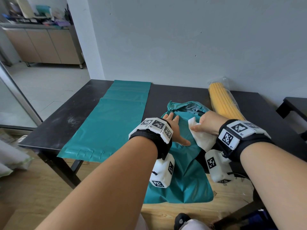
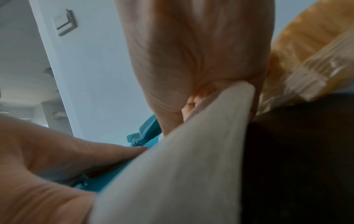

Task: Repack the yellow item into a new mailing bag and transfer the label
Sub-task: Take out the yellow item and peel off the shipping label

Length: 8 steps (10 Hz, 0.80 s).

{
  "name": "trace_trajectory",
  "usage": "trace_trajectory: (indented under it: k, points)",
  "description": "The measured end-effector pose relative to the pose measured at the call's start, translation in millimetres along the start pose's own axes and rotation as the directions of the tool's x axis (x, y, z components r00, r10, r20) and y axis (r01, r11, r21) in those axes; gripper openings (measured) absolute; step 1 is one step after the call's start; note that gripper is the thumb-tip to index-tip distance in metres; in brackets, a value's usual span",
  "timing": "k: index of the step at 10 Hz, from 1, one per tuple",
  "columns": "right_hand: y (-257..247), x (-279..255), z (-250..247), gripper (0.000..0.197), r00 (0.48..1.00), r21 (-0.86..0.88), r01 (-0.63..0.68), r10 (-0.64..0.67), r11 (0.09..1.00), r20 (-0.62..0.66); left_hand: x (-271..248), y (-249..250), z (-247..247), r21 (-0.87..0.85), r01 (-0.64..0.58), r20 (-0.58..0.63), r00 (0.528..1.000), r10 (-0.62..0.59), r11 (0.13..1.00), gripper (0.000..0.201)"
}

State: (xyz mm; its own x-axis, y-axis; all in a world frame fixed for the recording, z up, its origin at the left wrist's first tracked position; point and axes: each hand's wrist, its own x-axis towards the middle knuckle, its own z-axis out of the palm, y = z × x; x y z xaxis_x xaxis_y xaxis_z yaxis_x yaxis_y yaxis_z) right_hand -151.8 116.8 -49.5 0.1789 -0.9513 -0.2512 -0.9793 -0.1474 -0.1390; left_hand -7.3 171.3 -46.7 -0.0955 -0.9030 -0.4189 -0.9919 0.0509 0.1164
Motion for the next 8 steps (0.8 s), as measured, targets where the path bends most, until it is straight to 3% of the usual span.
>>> trace_trajectory:
  k: [8]
  points:
    - [8.9, 1.1, 1.3, 0.048, 1.000, 0.003, -0.019, 0.019, 1.000, 0.008, -0.2, -1.0, 0.4, -0.013, -0.007, -0.013, 1.000, 0.007, 1.000, 0.111]
